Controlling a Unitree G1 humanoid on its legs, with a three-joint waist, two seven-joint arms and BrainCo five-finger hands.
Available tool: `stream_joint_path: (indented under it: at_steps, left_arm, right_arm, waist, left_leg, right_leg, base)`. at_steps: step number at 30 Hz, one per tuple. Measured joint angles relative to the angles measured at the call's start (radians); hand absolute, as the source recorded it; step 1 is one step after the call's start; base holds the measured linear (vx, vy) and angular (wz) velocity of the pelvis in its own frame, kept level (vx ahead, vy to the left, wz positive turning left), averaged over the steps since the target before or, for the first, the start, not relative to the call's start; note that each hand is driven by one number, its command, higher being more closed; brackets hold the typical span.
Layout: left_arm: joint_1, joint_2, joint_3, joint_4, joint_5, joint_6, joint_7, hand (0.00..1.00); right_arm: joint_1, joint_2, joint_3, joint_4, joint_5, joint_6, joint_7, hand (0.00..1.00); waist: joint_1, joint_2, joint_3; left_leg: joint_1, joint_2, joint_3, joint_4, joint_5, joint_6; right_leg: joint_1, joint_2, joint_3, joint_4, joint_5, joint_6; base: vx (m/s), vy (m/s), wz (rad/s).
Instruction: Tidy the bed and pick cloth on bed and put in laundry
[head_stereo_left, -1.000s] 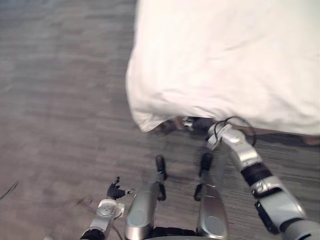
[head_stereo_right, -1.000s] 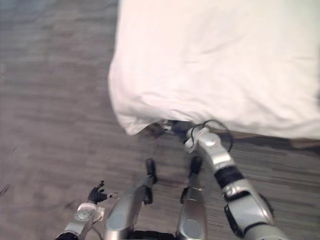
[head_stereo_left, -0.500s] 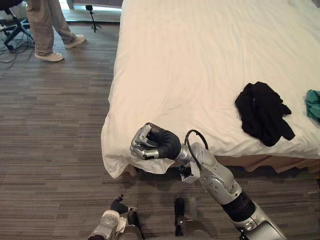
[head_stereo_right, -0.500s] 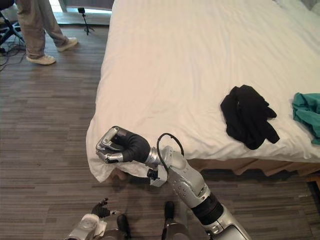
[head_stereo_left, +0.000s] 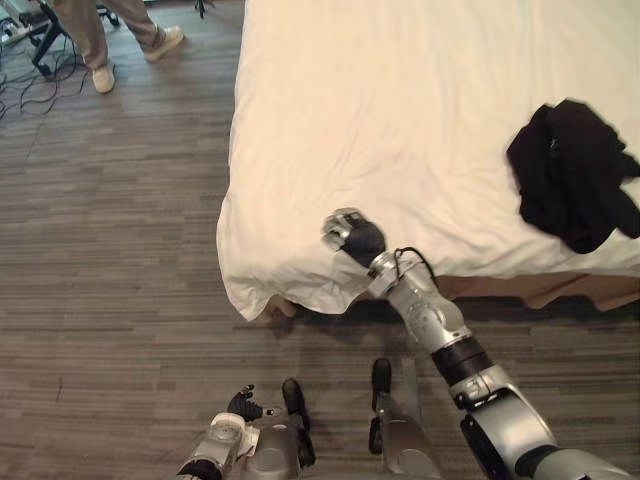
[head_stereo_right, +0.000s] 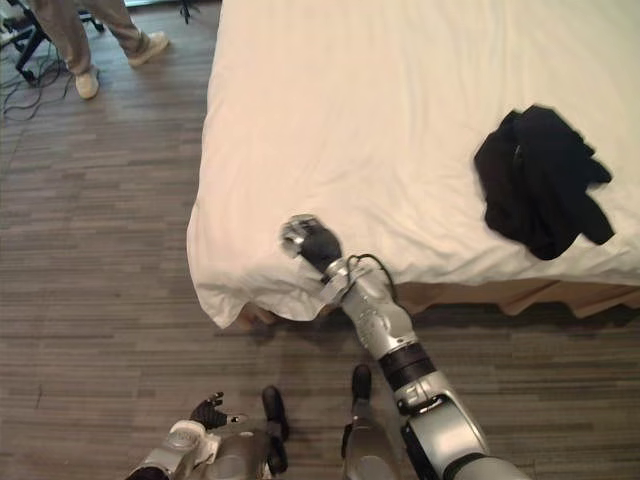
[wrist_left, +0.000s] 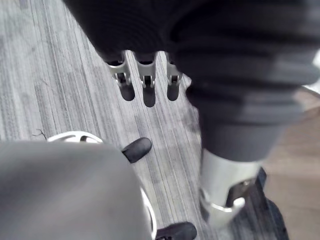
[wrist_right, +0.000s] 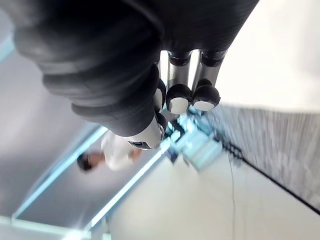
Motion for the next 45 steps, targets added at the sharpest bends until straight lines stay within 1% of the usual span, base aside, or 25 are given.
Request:
stream_joint_path:
  at_steps: [6, 7, 9, 14, 17, 21, 23, 25, 26, 27, 29, 30, 32, 33, 34, 35, 36, 37, 38, 39, 40, 41, 42, 43, 45]
  left_arm:
    - [0.016, -0.006, 0.010, -0.040, 0.001, -0.077, 0.029, 0.00]
    - [0.019, -0.006, 0.011, -0.047, 0.006, -0.094, 0.032, 0.00]
    - [0.035, -0.005, 0.023, -0.056, 0.039, -0.106, 0.032, 0.00]
    - [0.047, -0.002, 0.043, -0.056, 0.051, -0.108, 0.026, 0.00]
    - [0.046, -0.003, 0.037, -0.056, 0.061, -0.108, 0.025, 0.00]
    - [0.032, 0.007, 0.016, -0.058, 0.060, -0.081, 0.026, 0.00]
    - [0.048, 0.013, 0.009, -0.064, 0.064, -0.056, 0.028, 0.00]
    - [0.091, 0.031, 0.009, -0.067, 0.081, -0.034, 0.029, 0.00]
    - [0.096, 0.038, 0.009, -0.067, 0.081, -0.027, 0.029, 0.00]
    - [0.106, 0.046, 0.010, -0.064, 0.081, -0.020, 0.030, 0.00]
    - [0.098, 0.032, 0.009, -0.060, 0.104, -0.009, 0.032, 0.00]
    - [0.090, 0.006, 0.009, -0.057, 0.129, -0.008, 0.032, 0.00]
    - [0.088, -0.011, 0.010, -0.052, 0.156, -0.008, 0.032, 0.00]
    - [0.092, -0.014, 0.015, -0.037, 0.159, -0.016, 0.034, 0.00]
    - [0.094, -0.021, 0.030, -0.032, 0.160, -0.020, 0.034, 0.00]
    - [0.111, -0.037, 0.071, -0.035, 0.159, -0.032, 0.038, 0.00]
    - [0.121, -0.043, 0.087, -0.035, 0.160, -0.033, 0.039, 0.00]
    - [0.128, -0.050, 0.105, -0.058, 0.148, -0.053, 0.053, 0.00]
    - [0.127, -0.047, 0.104, -0.057, 0.150, -0.064, 0.058, 0.00]
    - [0.124, -0.043, 0.101, -0.055, 0.158, -0.096, 0.070, 0.00]
    - [0.122, -0.044, 0.096, -0.056, 0.156, -0.109, 0.075, 0.00]
    - [0.114, -0.044, 0.083, -0.053, 0.147, -0.125, 0.073, 0.00]
    - [0.112, -0.042, 0.081, -0.049, 0.139, -0.127, 0.074, 0.00]
    - [0.103, -0.033, 0.064, -0.034, 0.134, -0.127, 0.074, 0.00]
    - [0.072, -0.026, 0.029, -0.034, 0.132, -0.130, 0.072, 0.00]
  right_arm:
    - [0.185, -0.053, -0.265, 0.217, 0.083, 0.007, -0.067, 1.00]
    - [0.266, -0.053, -0.322, 0.221, 0.091, 0.009, -0.085, 0.00]
    - [0.414, -0.032, -0.407, 0.221, 0.098, 0.004, -0.121, 0.00]
    - [0.644, 0.056, -0.518, 0.217, 0.064, -0.031, -0.299, 0.00]
    - [0.751, 0.106, -0.580, 0.280, -0.033, 0.009, -0.383, 0.00]
    - [0.817, 0.164, -0.598, 0.305, -0.134, 0.067, -0.333, 0.00]
    - [0.810, 0.184, -0.566, 0.304, -0.173, 0.070, -0.270, 0.00]
    - [0.750, 0.193, -0.475, 0.301, -0.201, 0.070, -0.202, 0.00]
    - [0.737, 0.198, -0.461, 0.297, -0.201, 0.069, -0.189, 0.00]
    - [0.722, 0.206, -0.436, 0.287, -0.200, 0.065, -0.165, 0.00]
    - [0.706, 0.194, -0.431, 0.284, -0.199, 0.053, -0.145, 0.00]
    - [0.705, 0.170, -0.424, 0.289, -0.200, 0.048, -0.146, 0.00]
    - [0.708, 0.148, -0.406, 0.306, -0.221, 0.043, -0.150, 0.00]
    - [0.707, 0.139, -0.359, 0.328, -0.291, 0.034, -0.160, 0.00]
    - [0.704, 0.133, -0.347, 0.330, -0.322, 0.034, -0.161, 0.00]
    - [0.692, 0.130, -0.341, 0.327, -0.369, 0.024, -0.167, 0.00]
    - [0.682, 0.124, -0.331, 0.332, -0.396, 0.017, -0.168, 0.00]
    - [0.671, 0.098, -0.301, 0.355, -0.443, 0.004, -0.164, 0.00]
    - [0.664, 0.097, -0.286, 0.369, -0.465, -0.003, -0.163, 0.00]
    - [0.667, 0.091, -0.274, 0.370, -0.507, -0.018, -0.160, 0.00]
    - [0.670, 0.090, -0.268, 0.367, -0.510, -0.024, -0.160, 0.00]
    - [0.672, 0.077, -0.244, 0.365, -0.508, -0.030, -0.160, 0.00]
    - [0.673, 0.079, -0.236, 0.365, -0.508, -0.030, -0.161, 0.00]
    - [0.687, 0.090, -0.222, 0.360, -0.501, -0.030, -0.160, 0.00]
    - [0.702, 0.095, -0.211, 0.374, -0.472, -0.011, -0.165, 0.00]
  waist:
    - [-0.002, 0.006, 0.001]
    - [-0.005, 0.007, 0.001]
    - [-0.016, 0.008, -0.002]
    - [-0.062, 0.002, -0.009]
    - [-0.095, -0.011, -0.047]
    - [-0.121, -0.044, -0.079]
    - [-0.119, -0.046, -0.097]
    - [-0.090, -0.040, -0.113]
    - [-0.081, -0.046, -0.117]
    - [-0.074, -0.059, -0.127]
    - [-0.087, -0.027, -0.127]
    - [-0.090, 0.009, -0.129]
    - [-0.108, 0.024, -0.128]
    - [-0.113, 0.013, -0.123]
    - [-0.110, 0.011, -0.120]
    - [-0.102, 0.018, -0.119]
    - [-0.085, 0.022, -0.117]
    - [-0.039, 0.020, -0.116]
    - [-0.028, 0.016, -0.115]
    - [-0.031, 0.013, -0.115]
    - [-0.032, 0.014, -0.116]
    - [-0.027, 0.021, -0.121]
    - [-0.026, 0.019, -0.130]
    - [-0.057, -0.009, -0.148]
    - [-0.068, -0.036, -0.153]
  left_leg:
    - [0.043, -0.001, -0.002, 0.000, -0.017, -0.001]
    - [0.050, -0.002, 0.003, 0.000, -0.023, 0.000]
    - [0.069, -0.005, 0.026, 0.002, -0.038, 0.000]
    - [0.102, -0.002, 0.102, 0.019, -0.074, -0.006]
    - [0.137, 0.006, 0.165, 0.019, -0.095, -0.018]
    - [0.193, 0.025, 0.246, 0.018, -0.111, -0.033]
    - [0.213, 0.053, 0.341, 0.023, -0.125, -0.049]
    - [0.251, 0.115, 0.488, 0.081, -0.158, -0.081]
    - [0.263, 0.120, 0.520, 0.092, -0.162, -0.087]
    - [0.280, 0.119, 0.574, 0.118, -0.171, -0.101]
    - [0.307, 0.149, 0.616, 0.145, -0.167, -0.105]
    - [0.331, 0.166, 0.630, 0.176, -0.161, -0.115]
    - [0.308, 0.234, 0.600, 0.378, -0.156, -0.113]
    - [0.229, 0.317, 0.465, 0.666, -0.131, -0.034]
    - [0.184, 0.319, 0.381, 0.754, -0.167, -0.006]
    - [0.082, 0.280, 0.201, 0.888, -0.259, -0.003]
    - [0.031, 0.231, 0.097, 0.931, -0.300, -0.006]
    - [-0.012, 0.153, -0.031, 0.909, -0.340, 0.009]
    - [-0.015, 0.128, -0.061, 0.867, -0.343, 0.015]
    - [-0.013, 0.078, -0.156, 0.631, -0.329, 0.039]
    - [-0.011, 0.069, -0.194, 0.537, -0.312, 0.049]
    - [-0.001, 0.063, -0.261, 0.383, -0.211, -0.003]
    - [0.004, 0.065, -0.232, 0.368, -0.219, 0.001]
    - [0.014, 0.042, -0.220, 0.324, -0.218, 0.006]
    - [0.037, 0.016, -0.192, 0.274, -0.186, 0.013]
  right_leg:
    - [0.045, 0.003, -0.003, 0.000, -0.015, 0.016]
    - [0.050, -0.001, 0.001, 0.000, -0.020, 0.020]
    - [0.057, -0.002, 0.024, 0.000, -0.024, 0.025]
    - [0.057, 0.007, 0.084, 0.000, -0.028, 0.025]
    - [0.057, 0.023, 0.139, 0.000, -0.029, 0.026]
    - [0.071, 0.040, 0.147, -0.007, -0.059, 0.017]
    - [0.069, 0.026, -0.064, 0.000, -0.089, -0.031]
    - [0.066, 0.028, -0.299, 0.029, -0.131, -0.098]
    - [0.062, 0.024, -0.337, 0.036, -0.113, -0.108]
    - [0.051, 0.016, -0.382, 0.052, -0.025, -0.090]
    - [0.053, 0.057, -0.337, 0.053, -0.036, -0.095]
    - [0.054, 0.075, -0.299, 0.061, -0.055, -0.098]
    - [0.057, 0.080, -0.248, 0.103, -0.095, -0.105]
    - [0.077, 0.083, -0.175, 0.128, -0.129, -0.119]
    - [0.081, 0.085, -0.139, 0.138, -0.139, -0.122]
    - [0.083, 0.098, -0.053, 0.151, -0.160, -0.140]
    - [0.092, 0.120, 0.020, 0.153, -0.163, -0.142]
    - [0.111, 0.146, 0.137, 0.153, -0.158, -0.142]
    - [0.119, 0.151, 0.164, 0.152, -0.153, -0.132]
    - [0.147, 0.166, 0.247, 0.133, -0.160, -0.113]
    - [0.151, 0.170, 0.269, 0.126, -0.163, -0.107]
    - [0.147, 0.186, 0.303, 0.105, -0.152, -0.091]
    - [0.150, 0.181, 0.316, 0.089, -0.142, -0.078]
    - [0.157, 0.150, 0.310, 0.051, -0.107, -0.051]
    - [0.139, 0.126, 0.324, 0.032, -0.081, -0.042]
  base:
    - [0.07, 0.014, 0.02]
    - [0.05, 0.017, -0.08]
    - [0.05, 0.027, -0.30]
    - [0.02, 0.009, -0.45]
    - [0.02, -0.009, -0.60]
    - [0.00, -0.039, -0.58]
    - [-0.04, -0.041, -1.19]
    - [0.13, -0.022, -1.82]
    - [0.17, -0.037, -1.87]
    - [0.12, -0.075, -1.50]
    - [0.15, -0.131, -1.22]
    - [0.16, -0.088, -1.02]
    - [0.13, -0.040, -0.95]
    - [0.12, -0.039, -0.97]
    - [0.18, 0.012, -1.61]
    - [0.15, 0.073, -1.78]
    - [0.17, 0.136, -2.90]
    - [0.11, 0.127, -2.65]
    - [0.10, 0.188, -3.01]
    - [0.06, 0.167, -1.96]
    - [0.07, 0.259, -2.42]
    - [0.04, 0.167, -1.75]
    - [0.11, 0.175, -1.43]
    - [0.14, 0.120, -0.48]
    - [0.20, 0.176, -0.36]
